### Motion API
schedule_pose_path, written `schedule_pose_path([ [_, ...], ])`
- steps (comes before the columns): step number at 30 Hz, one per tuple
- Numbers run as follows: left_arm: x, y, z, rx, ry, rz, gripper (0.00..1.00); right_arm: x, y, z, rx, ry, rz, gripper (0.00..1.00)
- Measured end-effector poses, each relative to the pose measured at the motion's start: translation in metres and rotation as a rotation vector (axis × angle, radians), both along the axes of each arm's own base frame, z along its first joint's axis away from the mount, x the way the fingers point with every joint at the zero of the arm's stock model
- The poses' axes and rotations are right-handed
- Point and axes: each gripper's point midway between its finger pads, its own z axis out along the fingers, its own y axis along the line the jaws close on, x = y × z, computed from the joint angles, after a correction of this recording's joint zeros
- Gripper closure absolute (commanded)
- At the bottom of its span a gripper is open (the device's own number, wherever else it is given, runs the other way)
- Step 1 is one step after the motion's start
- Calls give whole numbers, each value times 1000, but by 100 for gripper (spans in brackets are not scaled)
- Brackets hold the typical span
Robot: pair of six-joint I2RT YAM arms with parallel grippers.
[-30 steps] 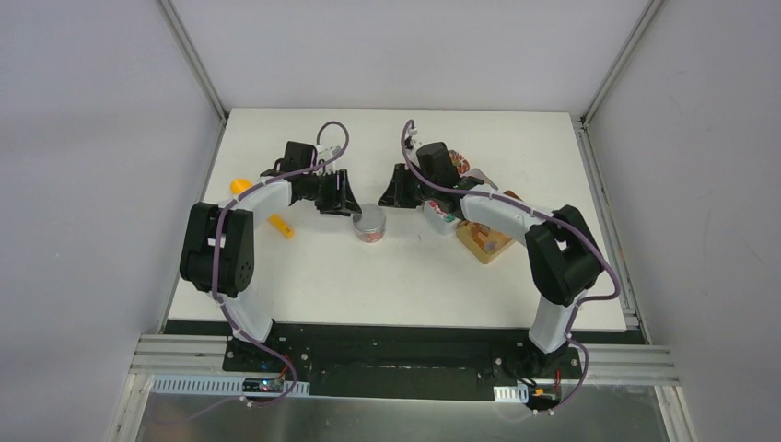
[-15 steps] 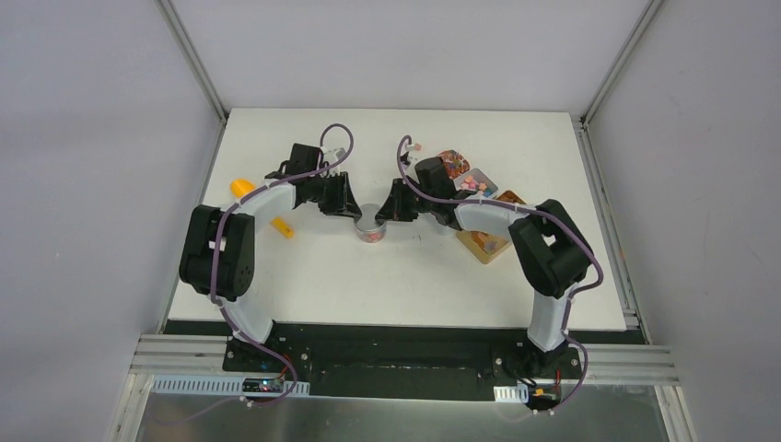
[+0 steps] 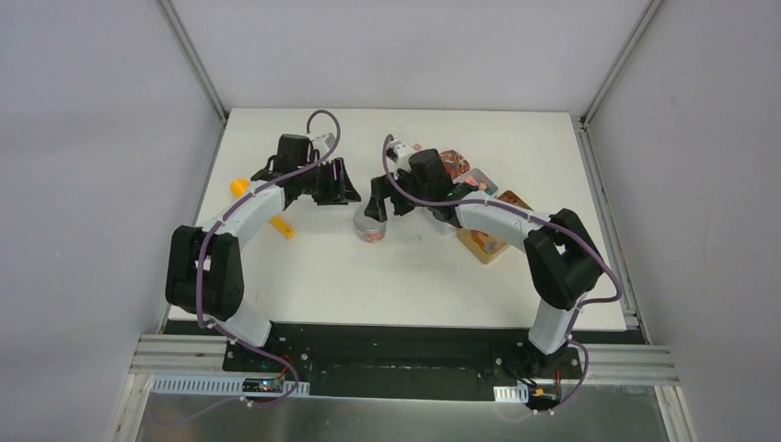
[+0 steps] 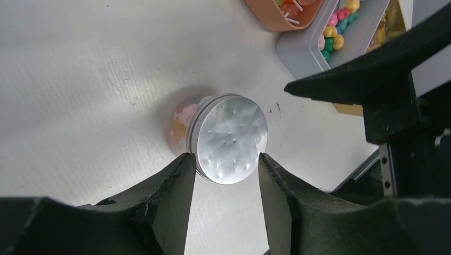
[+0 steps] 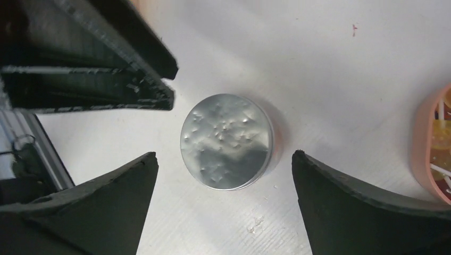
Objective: Pack the candies
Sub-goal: Close the bottle lid on the packing bottle.
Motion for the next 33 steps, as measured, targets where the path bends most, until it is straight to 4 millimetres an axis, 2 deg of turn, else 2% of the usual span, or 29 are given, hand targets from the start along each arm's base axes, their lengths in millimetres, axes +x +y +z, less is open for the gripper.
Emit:
schedule_pose_path([
  [4, 3, 3, 0, -24, 10, 35, 56, -15, 16, -1, -107, -132, 93, 3],
  [6, 3, 5, -4, -28, 19, 48, 58, -24, 25, 0, -152, -176, 139, 7],
  [8, 2, 7, -8, -29, 29, 58, 59, -28, 34, 4, -168, -205, 166, 17],
  [12, -1, 8, -15, -33, 42, 64, 62, -20, 34, 11, -182, -227, 145, 45],
  [15, -5, 7, -20, -40, 55, 64, 66, -12, 30, 15, -178, -221, 105, 73],
  [17, -6, 6, -23, -48, 63, 61, 69, -8, 27, 14, -173, -207, 79, 85],
  [20, -6, 4, -27, -61, 78, 63, 74, -3, 26, 10, -160, -175, 49, 90],
  [23, -8, 3, -38, -63, 96, 72, 80, -1, 27, -4, -150, -132, 24, 93],
  [26, -15, 1, -55, -62, 140, 82, 84, -7, 24, -36, -172, -57, 5, 94],
  [33, -9, -4, -53, -72, 105, 94, 84, -4, 29, -35, -115, -53, -24, 94],
])
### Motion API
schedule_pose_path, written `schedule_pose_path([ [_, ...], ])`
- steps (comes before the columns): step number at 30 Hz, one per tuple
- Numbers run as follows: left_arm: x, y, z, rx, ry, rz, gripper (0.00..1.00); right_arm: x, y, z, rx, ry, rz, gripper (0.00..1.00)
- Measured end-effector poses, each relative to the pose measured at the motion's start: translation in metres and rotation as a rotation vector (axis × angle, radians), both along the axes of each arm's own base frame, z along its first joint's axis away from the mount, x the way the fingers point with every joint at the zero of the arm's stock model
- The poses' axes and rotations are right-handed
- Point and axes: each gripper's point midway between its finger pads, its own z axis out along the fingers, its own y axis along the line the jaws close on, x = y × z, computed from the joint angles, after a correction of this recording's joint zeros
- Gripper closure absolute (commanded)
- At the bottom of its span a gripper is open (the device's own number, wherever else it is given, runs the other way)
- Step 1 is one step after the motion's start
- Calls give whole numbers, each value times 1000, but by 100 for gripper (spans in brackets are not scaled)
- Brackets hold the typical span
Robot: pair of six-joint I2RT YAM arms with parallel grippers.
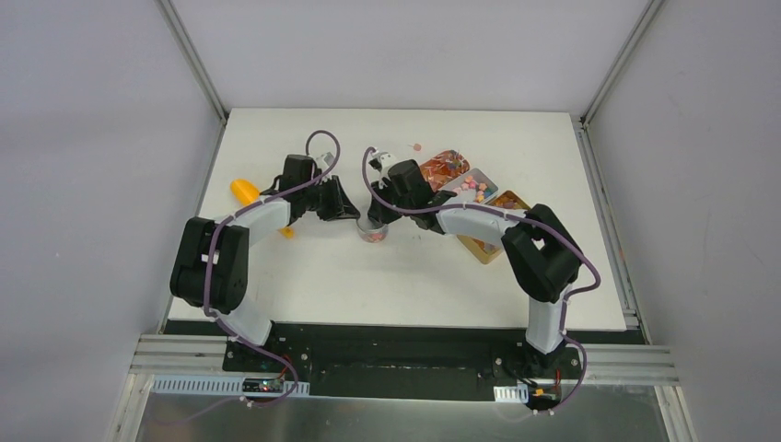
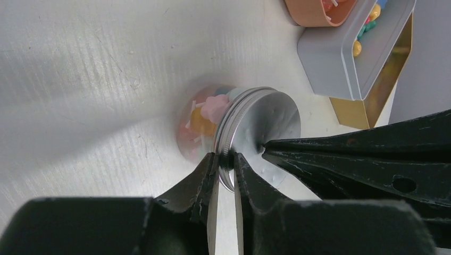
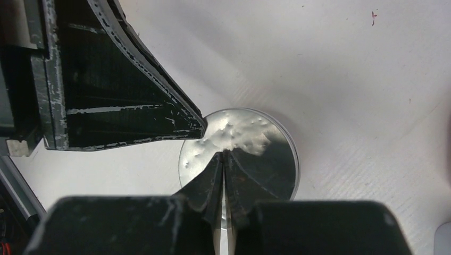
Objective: Pack the candies
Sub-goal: Close the bottle lid on the packing bottle.
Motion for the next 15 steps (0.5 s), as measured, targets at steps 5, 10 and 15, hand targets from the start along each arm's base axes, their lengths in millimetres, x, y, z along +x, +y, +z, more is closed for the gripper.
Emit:
schedule_pose_path([
  [5, 0, 3, 6, 20, -17, 18, 70, -2, -2, 3, 0, 11, -7, 85],
  [10, 0, 7, 36, 38, -76, 24, 55, -9, -13, 16, -13, 29, -13, 58],
  [15, 8, 13, 107, 55, -286, 26, 32, -14, -26, 71, 36, -32, -28, 19],
])
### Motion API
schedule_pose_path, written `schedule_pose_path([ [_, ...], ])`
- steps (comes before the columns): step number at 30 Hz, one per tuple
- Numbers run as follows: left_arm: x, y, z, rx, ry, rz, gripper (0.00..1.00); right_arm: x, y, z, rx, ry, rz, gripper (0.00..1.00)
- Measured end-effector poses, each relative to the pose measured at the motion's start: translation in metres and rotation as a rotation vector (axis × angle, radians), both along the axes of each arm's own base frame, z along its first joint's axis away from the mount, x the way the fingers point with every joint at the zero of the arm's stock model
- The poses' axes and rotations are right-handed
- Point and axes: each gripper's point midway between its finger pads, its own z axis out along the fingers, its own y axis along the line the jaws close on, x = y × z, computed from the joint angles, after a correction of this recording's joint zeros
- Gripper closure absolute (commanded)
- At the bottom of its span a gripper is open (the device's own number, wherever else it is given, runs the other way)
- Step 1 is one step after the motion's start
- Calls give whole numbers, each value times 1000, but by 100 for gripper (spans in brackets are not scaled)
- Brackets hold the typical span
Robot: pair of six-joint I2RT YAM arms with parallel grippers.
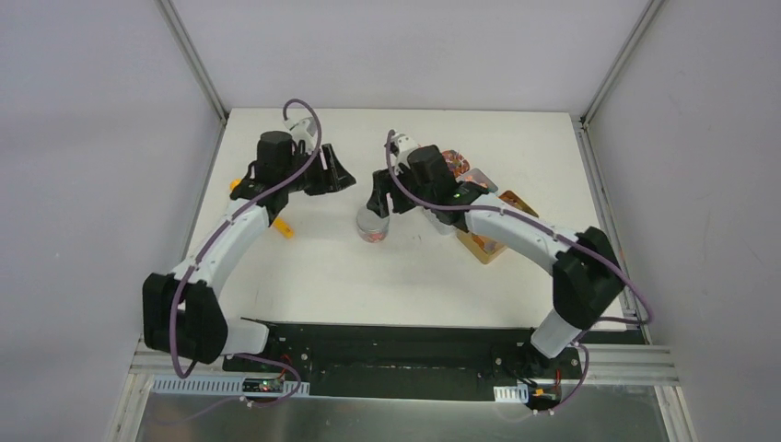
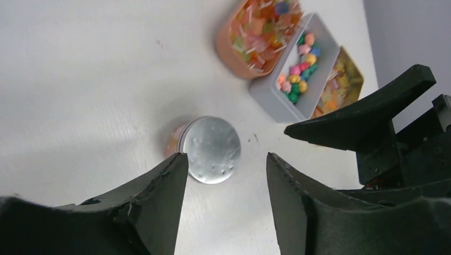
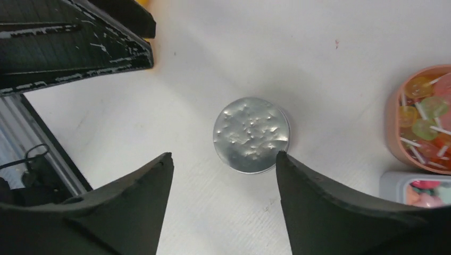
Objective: Pack the candies
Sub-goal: Close the bottle lid on the packing bottle, then reset both arms
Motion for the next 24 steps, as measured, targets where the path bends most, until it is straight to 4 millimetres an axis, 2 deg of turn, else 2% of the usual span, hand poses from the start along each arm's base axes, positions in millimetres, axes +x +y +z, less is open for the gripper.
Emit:
schedule_pose_path([
  [1, 0, 3, 16, 7, -47, 7, 15, -1, -4, 15, 12, -24, -4, 14],
  [2, -1, 6, 31, 17, -96, 12, 3, -3, -9, 30, 27, -47, -11, 4],
  [3, -3, 9, 47, 24, -141, 18, 1, -5, -13, 45, 41, -72, -17, 0],
  [7, -18, 21, 94, 46, -291, 41, 1, -20, -42, 108, 107, -193, -54, 0],
  [10, -34, 30, 121, 61, -385, 60, 1, -30, -61, 129, 133, -240, -89, 0],
  [14, -54, 44, 152, 72, -499, 104, 1, -50, -98, 137, 136, -283, -155, 0],
  [16, -65, 48, 161, 67, -536, 114, 1, -60, -119, 136, 129, -302, -198, 0],
  [20, -83, 53, 160, 64, -565, 120, 1, -74, -155, 140, 145, -335, -299, 0],
  [24, -96, 58, 153, 67, -569, 129, 1, -83, -187, 154, 204, -366, -419, 0],
])
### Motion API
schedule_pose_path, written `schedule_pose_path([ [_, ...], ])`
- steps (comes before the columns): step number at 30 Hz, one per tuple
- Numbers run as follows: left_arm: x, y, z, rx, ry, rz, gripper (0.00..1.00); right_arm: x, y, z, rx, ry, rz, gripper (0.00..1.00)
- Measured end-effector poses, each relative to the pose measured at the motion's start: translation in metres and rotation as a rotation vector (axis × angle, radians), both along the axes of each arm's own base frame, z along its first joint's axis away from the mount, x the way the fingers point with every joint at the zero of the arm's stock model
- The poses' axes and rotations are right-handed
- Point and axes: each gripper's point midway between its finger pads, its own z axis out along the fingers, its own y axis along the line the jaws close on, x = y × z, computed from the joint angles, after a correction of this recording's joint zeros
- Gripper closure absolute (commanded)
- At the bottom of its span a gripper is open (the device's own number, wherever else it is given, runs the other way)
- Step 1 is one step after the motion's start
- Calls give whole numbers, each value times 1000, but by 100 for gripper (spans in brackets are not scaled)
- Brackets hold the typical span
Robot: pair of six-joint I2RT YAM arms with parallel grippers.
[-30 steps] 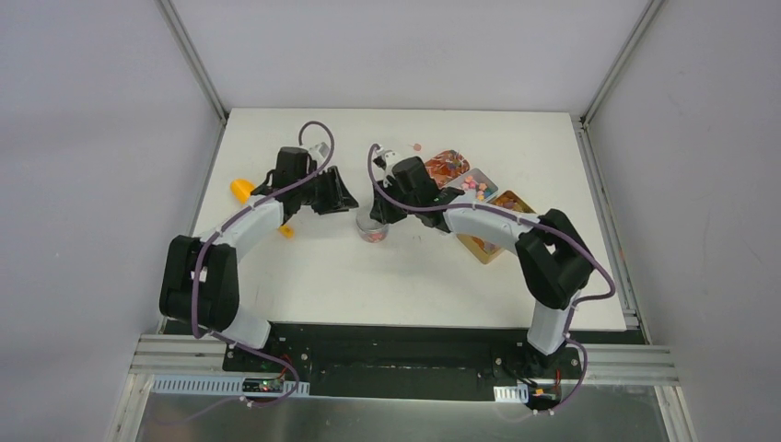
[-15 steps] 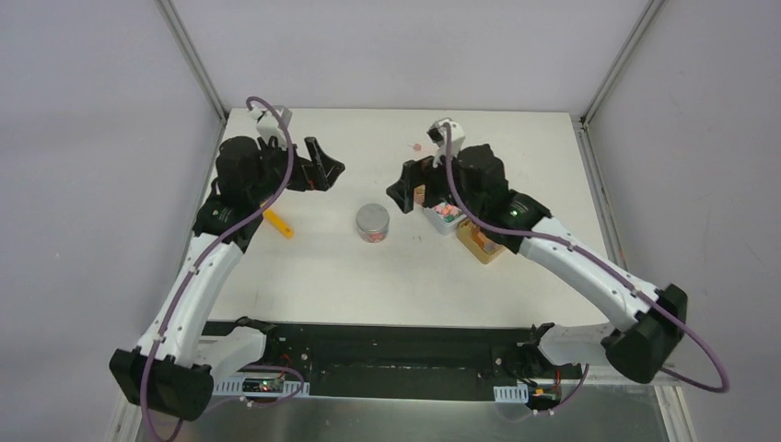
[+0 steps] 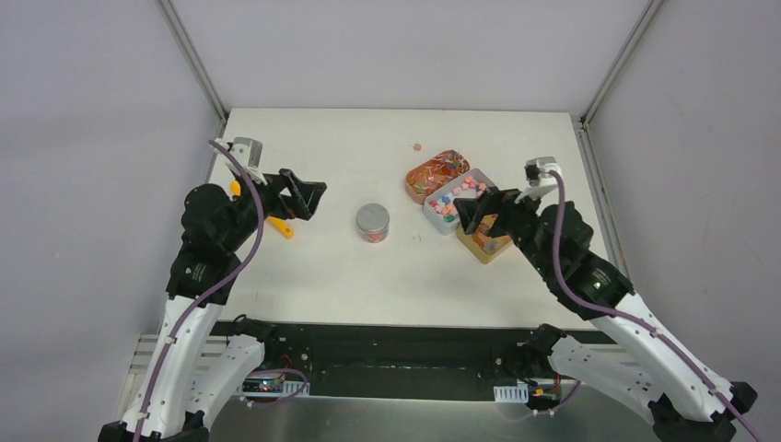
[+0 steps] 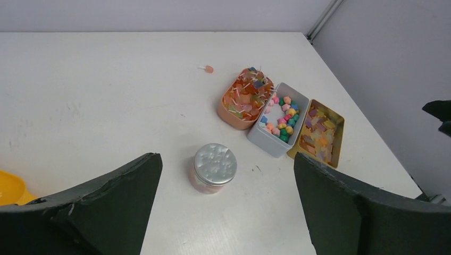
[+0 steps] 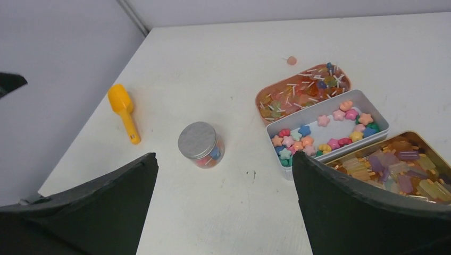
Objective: Pack the candies
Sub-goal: Reset both arms
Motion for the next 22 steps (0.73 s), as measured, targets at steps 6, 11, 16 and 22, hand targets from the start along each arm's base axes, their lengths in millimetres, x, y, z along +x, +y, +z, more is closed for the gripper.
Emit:
schedule_pose_path([
  [6, -20, 5, 2, -8, -42, 1, 1, 0, -20, 9, 74, -2, -108, 0],
  [11, -29, 7, 10, -15, -78, 2, 1, 6, -20, -2, 71, 35, -144, 0],
  [16, -29, 8, 7, -8, -69, 3, 1, 9, -18, -9, 60, 54, -151, 0],
  [22, -30, 8, 5, 3, -64, 3, 1, 9, -19, -8, 61, 52, -155, 0],
])
